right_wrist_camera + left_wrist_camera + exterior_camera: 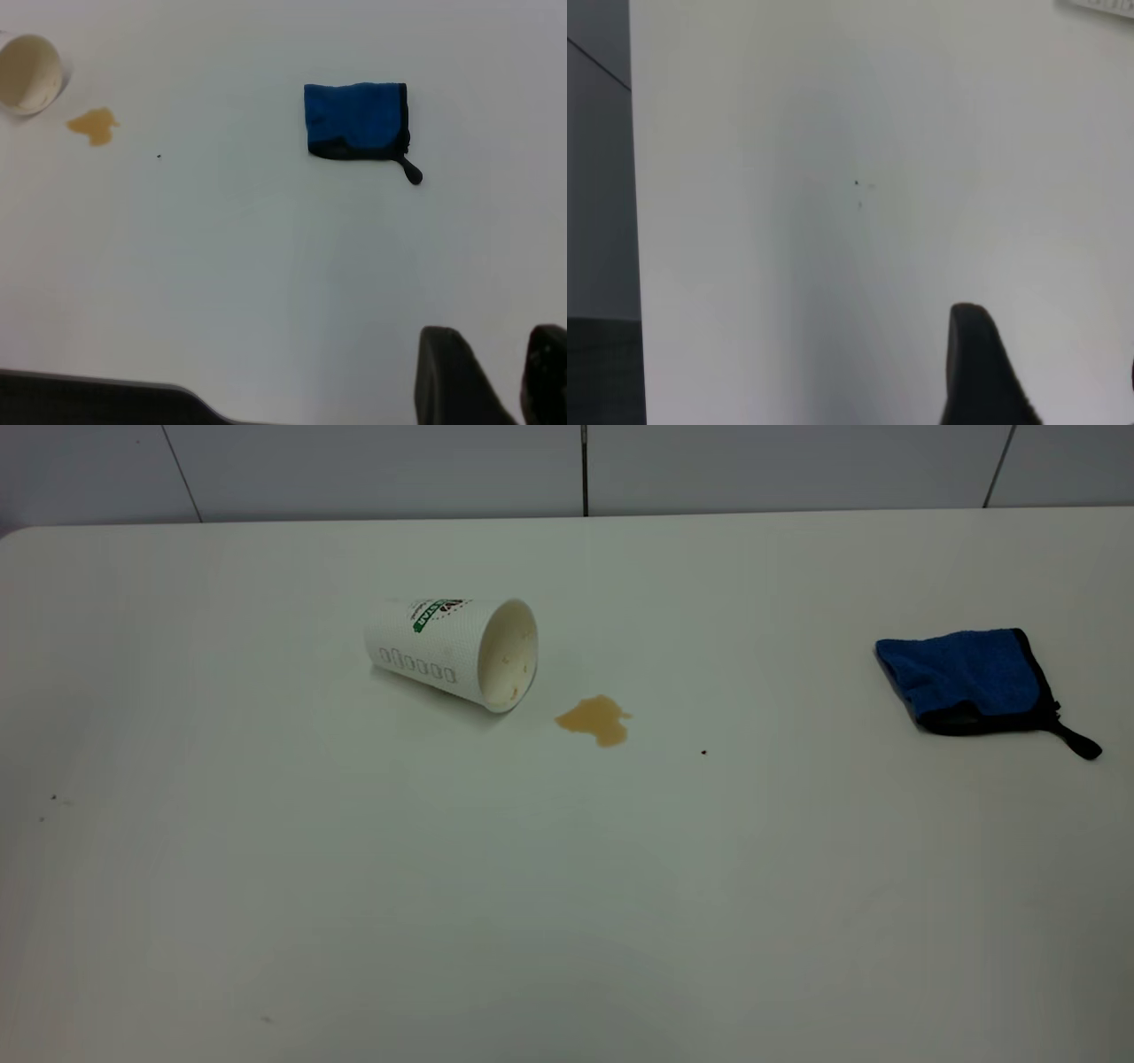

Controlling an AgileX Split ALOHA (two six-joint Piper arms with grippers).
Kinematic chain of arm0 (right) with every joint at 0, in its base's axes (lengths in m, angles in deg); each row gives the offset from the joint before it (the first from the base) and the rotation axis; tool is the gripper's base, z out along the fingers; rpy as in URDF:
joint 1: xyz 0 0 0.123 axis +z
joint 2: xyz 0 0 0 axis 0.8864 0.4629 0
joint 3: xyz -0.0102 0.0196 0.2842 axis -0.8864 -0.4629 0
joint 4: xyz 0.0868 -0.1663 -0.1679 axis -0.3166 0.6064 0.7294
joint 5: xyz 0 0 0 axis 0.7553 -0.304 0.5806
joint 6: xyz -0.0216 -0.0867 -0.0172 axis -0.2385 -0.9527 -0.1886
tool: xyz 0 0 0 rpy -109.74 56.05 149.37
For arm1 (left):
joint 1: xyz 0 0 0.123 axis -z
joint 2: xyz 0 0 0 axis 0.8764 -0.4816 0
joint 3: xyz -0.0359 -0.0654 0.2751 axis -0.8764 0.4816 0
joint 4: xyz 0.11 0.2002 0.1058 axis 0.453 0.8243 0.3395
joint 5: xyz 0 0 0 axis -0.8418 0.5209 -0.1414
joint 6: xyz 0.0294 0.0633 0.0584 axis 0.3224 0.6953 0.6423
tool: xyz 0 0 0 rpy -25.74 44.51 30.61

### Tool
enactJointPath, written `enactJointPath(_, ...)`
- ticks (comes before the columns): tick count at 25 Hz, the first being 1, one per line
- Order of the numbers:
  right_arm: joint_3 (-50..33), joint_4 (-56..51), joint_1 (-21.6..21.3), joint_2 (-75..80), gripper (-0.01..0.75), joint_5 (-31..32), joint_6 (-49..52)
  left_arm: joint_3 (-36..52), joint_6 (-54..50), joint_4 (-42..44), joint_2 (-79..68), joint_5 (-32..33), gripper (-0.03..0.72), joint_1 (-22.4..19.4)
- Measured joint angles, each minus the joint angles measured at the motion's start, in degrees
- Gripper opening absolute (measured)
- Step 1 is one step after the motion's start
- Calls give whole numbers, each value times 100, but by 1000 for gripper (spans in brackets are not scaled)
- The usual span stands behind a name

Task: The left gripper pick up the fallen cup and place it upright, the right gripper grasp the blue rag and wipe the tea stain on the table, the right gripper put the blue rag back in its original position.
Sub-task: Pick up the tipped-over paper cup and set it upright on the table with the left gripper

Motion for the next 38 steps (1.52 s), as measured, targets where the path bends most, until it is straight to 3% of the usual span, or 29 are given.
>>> enactJointPath(4, 0, 0, 0, 0, 239, 0, 0, -7, -7, 91, -1071, -942, 447, 103)
enactJointPath(7, 0, 0, 0, 0, 239, 0, 0, -274, -71, 248, -1762, -1178, 447, 427)
enactJointPath(12, 0, 0, 0, 0, 239, 0, 0, -1262, -269, 733, -2752, -848, 447, 1142)
enactJointPath(22, 0, 0, 0, 0, 239, 0, 0, -2764, -2977, 3863, -5367, 25, 447, 2651)
enactJointPath(29, 0, 0, 0, 0, 239, 0, 0, -3814, -3294, 4556, -6951, -112, 447, 3316)
enactJointPath(38, 0, 0, 0, 0, 239, 0, 0, -5075, -3323, 5167, -8474, -85, 447, 3746)
